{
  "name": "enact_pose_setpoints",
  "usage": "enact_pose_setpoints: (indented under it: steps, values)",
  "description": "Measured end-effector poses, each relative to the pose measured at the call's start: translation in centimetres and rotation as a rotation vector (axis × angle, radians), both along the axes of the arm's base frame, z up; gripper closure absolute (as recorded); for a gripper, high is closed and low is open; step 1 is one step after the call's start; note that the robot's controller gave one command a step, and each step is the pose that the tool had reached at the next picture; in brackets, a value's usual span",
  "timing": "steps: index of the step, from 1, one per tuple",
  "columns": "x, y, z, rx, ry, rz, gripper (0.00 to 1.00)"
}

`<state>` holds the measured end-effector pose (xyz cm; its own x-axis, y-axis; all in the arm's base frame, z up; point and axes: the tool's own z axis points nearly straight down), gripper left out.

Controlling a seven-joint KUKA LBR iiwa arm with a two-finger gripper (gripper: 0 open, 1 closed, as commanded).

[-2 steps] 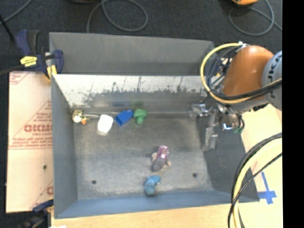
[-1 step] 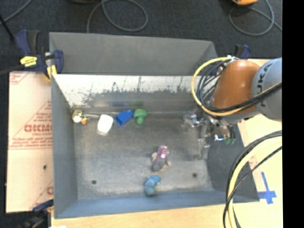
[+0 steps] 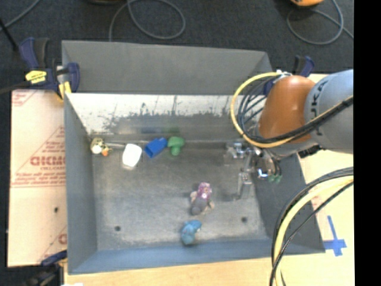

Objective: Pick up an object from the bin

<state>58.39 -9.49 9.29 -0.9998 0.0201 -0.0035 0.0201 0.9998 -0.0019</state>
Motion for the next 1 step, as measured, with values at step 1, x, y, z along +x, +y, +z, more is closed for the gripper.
enact_pose_setpoints:
  steps: [1]
  values:
    - [-0.73, 3.91, -1.2, 0.001, -0.001, -0.057, 0.0]
